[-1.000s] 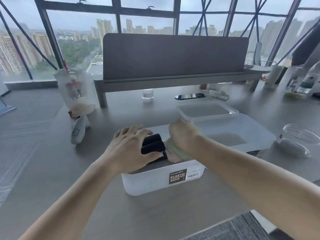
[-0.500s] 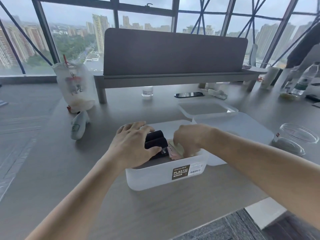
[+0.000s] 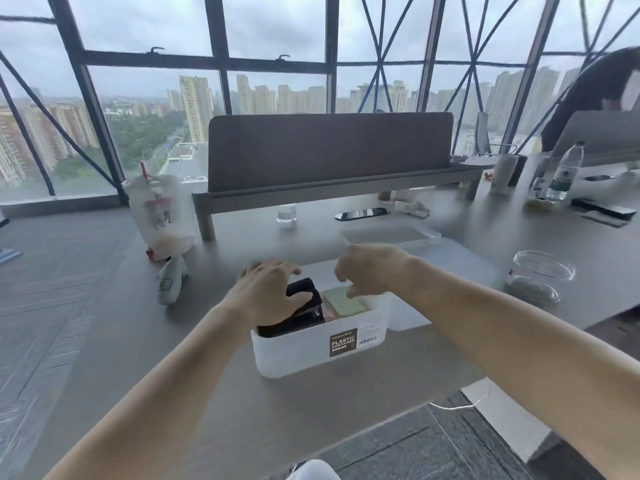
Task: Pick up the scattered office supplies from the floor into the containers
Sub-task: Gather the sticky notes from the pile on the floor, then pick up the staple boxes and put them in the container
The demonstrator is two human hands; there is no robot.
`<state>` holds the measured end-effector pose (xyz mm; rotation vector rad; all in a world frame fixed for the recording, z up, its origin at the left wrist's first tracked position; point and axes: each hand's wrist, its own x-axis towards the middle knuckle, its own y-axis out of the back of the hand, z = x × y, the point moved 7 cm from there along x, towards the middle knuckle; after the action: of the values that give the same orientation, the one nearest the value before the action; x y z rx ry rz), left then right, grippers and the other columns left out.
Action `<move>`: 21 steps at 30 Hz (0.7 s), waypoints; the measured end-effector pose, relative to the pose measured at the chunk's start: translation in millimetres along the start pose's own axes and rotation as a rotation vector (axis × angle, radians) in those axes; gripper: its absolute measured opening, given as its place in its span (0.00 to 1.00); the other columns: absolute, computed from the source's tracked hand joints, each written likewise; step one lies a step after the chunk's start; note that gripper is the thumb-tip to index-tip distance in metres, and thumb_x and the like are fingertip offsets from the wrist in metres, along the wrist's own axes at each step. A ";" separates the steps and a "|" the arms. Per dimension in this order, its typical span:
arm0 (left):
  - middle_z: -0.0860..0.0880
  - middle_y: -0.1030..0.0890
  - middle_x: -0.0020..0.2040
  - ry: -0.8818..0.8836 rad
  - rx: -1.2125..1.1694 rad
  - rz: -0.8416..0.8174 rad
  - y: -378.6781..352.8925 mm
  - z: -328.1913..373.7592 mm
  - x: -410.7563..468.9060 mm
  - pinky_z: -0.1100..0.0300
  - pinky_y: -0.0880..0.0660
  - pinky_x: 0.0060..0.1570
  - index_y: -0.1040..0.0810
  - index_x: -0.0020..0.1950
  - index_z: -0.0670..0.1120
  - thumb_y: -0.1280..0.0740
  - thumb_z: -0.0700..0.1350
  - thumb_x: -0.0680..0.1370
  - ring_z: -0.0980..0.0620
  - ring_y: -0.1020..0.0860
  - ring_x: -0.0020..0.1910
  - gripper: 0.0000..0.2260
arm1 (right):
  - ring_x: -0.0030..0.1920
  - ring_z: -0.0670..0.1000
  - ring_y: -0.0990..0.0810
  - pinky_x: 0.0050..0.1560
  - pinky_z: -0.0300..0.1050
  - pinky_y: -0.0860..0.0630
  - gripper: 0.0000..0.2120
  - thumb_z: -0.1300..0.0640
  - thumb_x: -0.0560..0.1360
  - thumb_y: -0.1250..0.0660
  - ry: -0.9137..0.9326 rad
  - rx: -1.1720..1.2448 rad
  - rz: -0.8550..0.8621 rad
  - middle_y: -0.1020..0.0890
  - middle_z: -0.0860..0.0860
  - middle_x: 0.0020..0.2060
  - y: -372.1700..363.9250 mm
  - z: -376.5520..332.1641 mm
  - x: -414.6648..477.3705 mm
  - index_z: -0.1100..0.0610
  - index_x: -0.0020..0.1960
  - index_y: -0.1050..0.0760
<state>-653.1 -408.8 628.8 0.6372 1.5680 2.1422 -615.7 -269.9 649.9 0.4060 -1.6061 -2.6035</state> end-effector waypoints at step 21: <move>0.50 0.17 0.54 -0.872 -0.158 -0.420 -182.1 378.6 -280.9 0.59 0.24 0.52 0.18 0.54 0.49 0.33 0.56 0.77 0.48 0.21 0.55 0.13 | 0.46 0.59 0.22 0.44 0.48 0.24 0.07 0.53 0.79 0.34 -1.198 0.425 -0.355 0.24 0.55 0.46 -157.4 -116.5 -582.8 0.56 0.49 0.23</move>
<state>-194.7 -225.7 520.2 0.9184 0.9280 1.3597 -10.6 -192.2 573.6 -1.2274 -2.5575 -2.8707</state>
